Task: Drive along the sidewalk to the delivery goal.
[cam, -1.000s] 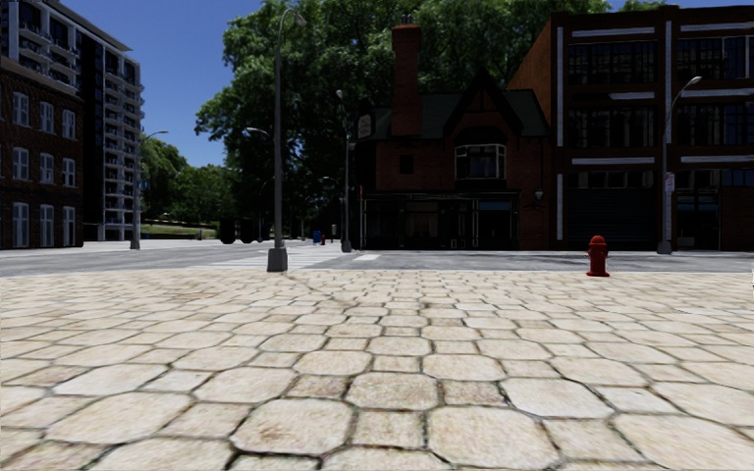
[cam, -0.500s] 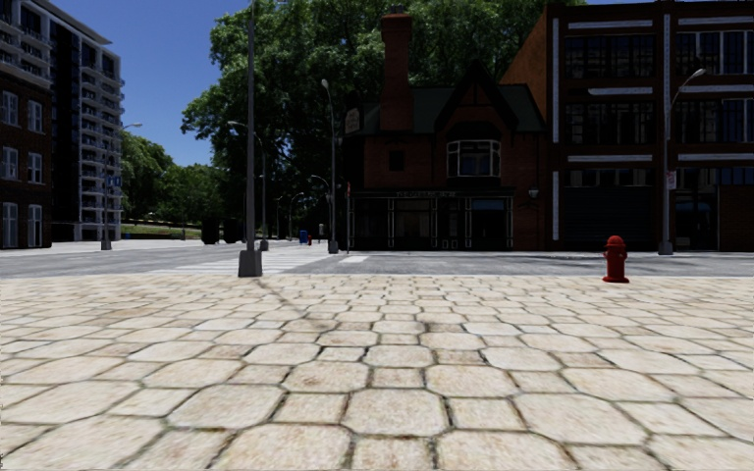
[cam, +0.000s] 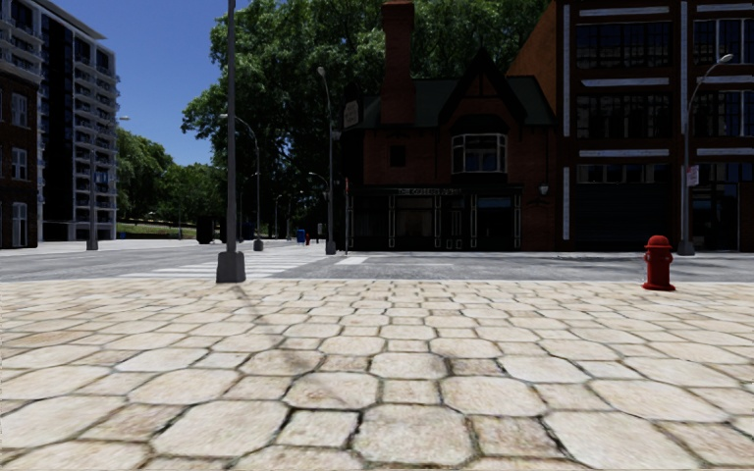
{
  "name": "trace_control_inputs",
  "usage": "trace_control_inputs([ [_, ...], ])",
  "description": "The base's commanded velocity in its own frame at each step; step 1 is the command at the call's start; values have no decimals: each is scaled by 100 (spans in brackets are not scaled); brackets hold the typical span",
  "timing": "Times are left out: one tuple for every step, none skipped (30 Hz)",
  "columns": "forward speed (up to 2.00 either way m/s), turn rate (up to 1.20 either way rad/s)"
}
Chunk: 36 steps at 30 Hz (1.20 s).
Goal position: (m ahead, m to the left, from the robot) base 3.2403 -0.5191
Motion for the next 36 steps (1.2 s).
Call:
trace_control_inputs([
  [140, -9],
  [139, -10],
  [139, -10],
  [139, -10],
  [139, -10],
  [139, -10],
  [139, -10],
  [139, -10],
  [139, -11],
  [139, -18],
  [139, -18],
  [139, -29],
  [139, -32],
  [139, -33],
  [139, -33],
  [138, -33],
  [137, -33],
  [137, -33],
  [136, -33],
  [135, -33],
  [131, -33],
  [131, -33],
  [129, -33],
  [129, -33],
  [128, -33],
  [128, -33],
  [127, -33],
  [126, -33],
  [126, -33],
  [126, -31],
  [125, -24],
  [125, -22],
  [125, -22],
  [125, -21],
  [125, -21],
  [125, -21],
])
